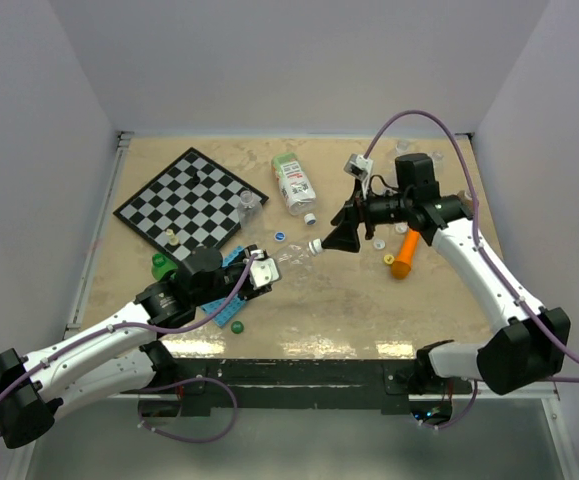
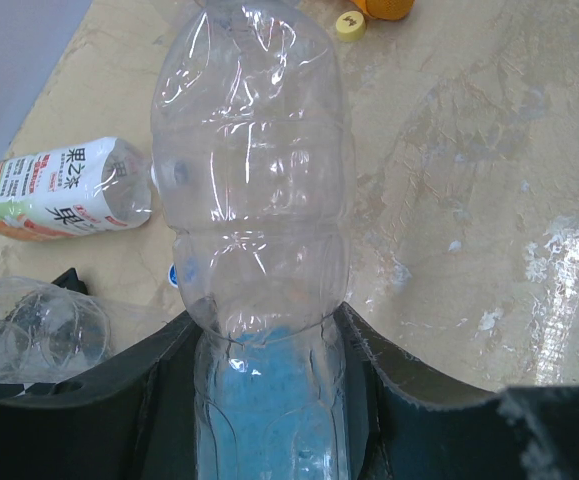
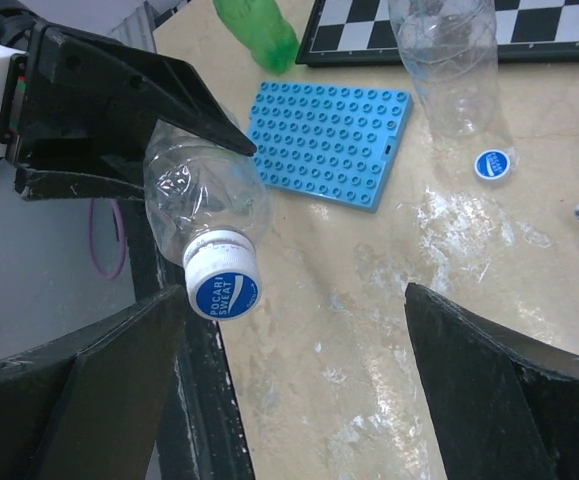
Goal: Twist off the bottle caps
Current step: Unscrew the bottle cap from the plastic bottle.
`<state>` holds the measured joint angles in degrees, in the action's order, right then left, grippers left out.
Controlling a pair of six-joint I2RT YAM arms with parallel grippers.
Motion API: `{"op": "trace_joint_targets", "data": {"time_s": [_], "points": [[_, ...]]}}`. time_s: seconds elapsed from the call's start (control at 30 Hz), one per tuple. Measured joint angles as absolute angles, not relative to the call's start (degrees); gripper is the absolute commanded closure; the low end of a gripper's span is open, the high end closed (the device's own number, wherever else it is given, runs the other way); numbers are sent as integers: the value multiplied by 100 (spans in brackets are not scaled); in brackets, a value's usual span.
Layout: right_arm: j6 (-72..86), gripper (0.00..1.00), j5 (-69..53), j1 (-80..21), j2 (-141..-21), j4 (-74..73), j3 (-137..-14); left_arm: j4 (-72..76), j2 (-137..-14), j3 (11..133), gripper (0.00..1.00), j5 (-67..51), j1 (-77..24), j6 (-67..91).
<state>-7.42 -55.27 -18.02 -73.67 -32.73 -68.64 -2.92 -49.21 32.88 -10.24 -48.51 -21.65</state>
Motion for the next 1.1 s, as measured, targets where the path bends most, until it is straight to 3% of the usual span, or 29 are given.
{"op": "trace_joint_targets", "data": {"time_s": [0.3, 0.47, 0.6, 0.73, 1.1], "points": [[-707, 35, -5778, -2152, -7653, -3264, -6853, -314, -4921, 3288, 99, -1022, -4849, -2163], [-722, 73, -5927, -2213, -7644, -3275, -6849, -314, -4921, 3288, 99, -1017, -4849, -2163], [-764, 93, -5990, -2213, -7649, -3326, -6847, -329, -4921, 3288, 99, -1000, -4849, -2163], [-1140, 99, -6047, -2213, -7693, -3612, -6921, -366, -4921, 3288, 99, -1013, -4851, -2165], [-4198, 100, -5374, -2696, -8042, -5242, -7863, -493, -4923, 3288, 99, -1007, -4849, -2167]]}}
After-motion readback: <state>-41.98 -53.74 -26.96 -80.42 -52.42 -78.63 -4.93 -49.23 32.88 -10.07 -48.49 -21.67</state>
